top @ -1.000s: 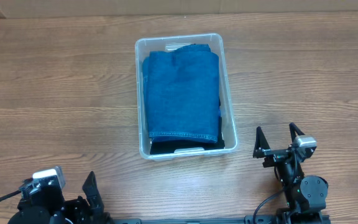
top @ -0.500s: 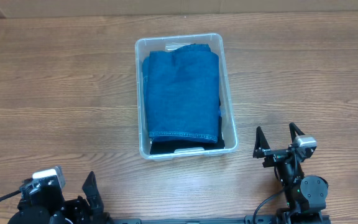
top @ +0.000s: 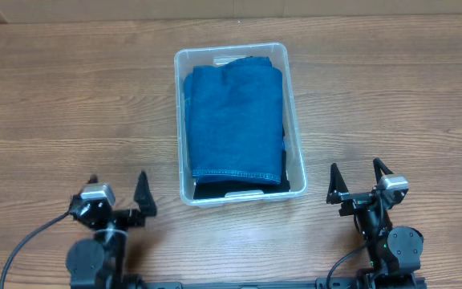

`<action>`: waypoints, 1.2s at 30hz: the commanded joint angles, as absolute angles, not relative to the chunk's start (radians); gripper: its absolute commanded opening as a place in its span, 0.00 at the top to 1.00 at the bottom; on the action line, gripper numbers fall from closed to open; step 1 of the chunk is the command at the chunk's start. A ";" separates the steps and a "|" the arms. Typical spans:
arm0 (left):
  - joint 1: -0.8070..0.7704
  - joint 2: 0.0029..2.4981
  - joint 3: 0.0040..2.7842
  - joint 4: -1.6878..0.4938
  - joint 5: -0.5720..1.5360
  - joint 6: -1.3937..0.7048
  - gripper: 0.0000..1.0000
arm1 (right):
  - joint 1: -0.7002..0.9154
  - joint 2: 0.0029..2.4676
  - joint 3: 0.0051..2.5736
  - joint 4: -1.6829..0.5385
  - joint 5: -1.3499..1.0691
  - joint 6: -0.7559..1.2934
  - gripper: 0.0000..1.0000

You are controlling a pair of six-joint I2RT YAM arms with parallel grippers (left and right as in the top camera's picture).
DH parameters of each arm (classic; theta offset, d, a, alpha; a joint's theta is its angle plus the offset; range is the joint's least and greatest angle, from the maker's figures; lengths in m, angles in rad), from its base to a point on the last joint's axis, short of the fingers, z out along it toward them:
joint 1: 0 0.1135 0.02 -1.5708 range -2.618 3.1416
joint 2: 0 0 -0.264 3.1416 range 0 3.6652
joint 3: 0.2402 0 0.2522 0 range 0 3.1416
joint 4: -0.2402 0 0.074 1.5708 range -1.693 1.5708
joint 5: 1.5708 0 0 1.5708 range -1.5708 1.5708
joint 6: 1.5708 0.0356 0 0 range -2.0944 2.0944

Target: Pack container

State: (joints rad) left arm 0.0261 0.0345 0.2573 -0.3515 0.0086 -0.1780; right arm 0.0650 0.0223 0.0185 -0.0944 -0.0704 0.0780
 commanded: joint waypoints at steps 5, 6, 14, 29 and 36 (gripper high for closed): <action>0.020 0.003 0.005 -0.051 0.000 -0.127 0.00 | 0.059 0.016 0.013 -0.088 -0.061 0.080 0.00; 0.020 0.004 0.006 -0.076 0.000 -0.126 0.00 | 0.059 0.016 0.013 -0.088 -0.061 0.080 0.00; 0.020 0.005 0.006 -0.078 -0.003 -0.127 0.00 | 0.059 0.016 0.013 -0.088 -0.061 0.080 0.00; 0.020 0.005 0.006 -0.078 -0.003 -0.127 0.00 | 0.059 0.016 0.013 -0.088 -0.061 0.080 0.00; 0.020 0.005 0.006 -0.078 -0.003 -0.127 0.00 | 0.059 0.016 0.013 -0.088 -0.061 0.080 0.00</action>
